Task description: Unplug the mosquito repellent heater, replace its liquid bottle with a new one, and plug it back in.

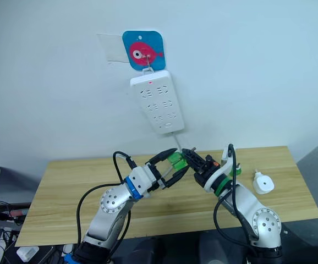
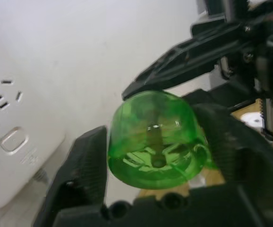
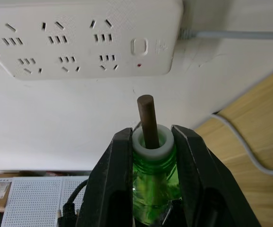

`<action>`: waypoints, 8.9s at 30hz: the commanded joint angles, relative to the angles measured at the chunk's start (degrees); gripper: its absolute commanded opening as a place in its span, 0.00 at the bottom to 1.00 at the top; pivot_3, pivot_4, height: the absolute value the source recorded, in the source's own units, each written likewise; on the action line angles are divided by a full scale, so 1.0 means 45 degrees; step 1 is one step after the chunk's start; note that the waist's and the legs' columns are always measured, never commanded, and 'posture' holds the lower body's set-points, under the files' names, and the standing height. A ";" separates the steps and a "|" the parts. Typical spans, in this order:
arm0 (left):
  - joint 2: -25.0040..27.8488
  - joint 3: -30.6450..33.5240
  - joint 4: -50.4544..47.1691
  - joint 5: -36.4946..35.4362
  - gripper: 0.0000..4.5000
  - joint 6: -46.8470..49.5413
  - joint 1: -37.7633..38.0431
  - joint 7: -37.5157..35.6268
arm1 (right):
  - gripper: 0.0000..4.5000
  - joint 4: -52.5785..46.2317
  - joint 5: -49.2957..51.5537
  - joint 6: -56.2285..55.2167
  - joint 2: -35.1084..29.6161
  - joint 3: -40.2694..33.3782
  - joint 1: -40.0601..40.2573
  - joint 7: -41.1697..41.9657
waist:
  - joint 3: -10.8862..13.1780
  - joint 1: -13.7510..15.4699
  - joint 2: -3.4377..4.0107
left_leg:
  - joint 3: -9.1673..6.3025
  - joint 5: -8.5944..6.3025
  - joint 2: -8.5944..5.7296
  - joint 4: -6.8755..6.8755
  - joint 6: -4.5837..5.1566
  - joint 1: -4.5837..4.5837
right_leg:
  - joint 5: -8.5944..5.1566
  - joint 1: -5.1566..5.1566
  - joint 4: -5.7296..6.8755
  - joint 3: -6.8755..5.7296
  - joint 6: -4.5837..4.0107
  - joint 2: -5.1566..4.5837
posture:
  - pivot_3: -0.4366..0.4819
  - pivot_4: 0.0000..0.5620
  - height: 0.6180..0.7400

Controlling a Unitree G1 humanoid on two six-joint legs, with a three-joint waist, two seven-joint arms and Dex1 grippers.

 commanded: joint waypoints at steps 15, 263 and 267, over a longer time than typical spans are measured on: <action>-0.0133 -0.0203 -0.0112 -0.0377 0.51 -0.0132 -0.0129 -0.0267 | 0.19 -0.0504 0.0572 -0.0267 -0.0099 0.0194 -0.0107 0.0298 | 0.0001 -0.0003 0.0000 | -0.0001 0.0000 0.0001 -0.0001 0.0000 0.0001 | 0.0000 0.0000 -0.0001 0.0001 0.0000 0.0000 | 0.37 0.38 1.00; -0.0018 -0.2216 0.0727 -0.1610 0.51 -0.3068 -0.1100 -0.5190 | 0.65 0.2747 0.2675 0.8012 -1.3679 0.0746 -0.3205 1.0927 | 0.1372 0.0235 -0.0082 | -0.0071 -0.0038 -0.0019 0.0055 0.0068 -0.0146 | 0.0004 -0.0027 -0.0105 -0.0070 0.0004 -0.0099 | 0.30 0.54 1.00; -0.0051 -0.2208 0.0771 -0.1577 0.51 -0.2890 -0.1014 -0.5002 | 0.95 0.2607 0.2675 0.7925 -1.4116 0.0688 -0.2830 1.1371 | 0.1371 0.0231 -0.0080 | -0.0072 -0.0037 -0.0017 0.0059 0.0068 -0.0144 | 0.0004 -0.0027 -0.0099 -0.0068 0.0004 -0.0097 | 0.31 0.54 1.00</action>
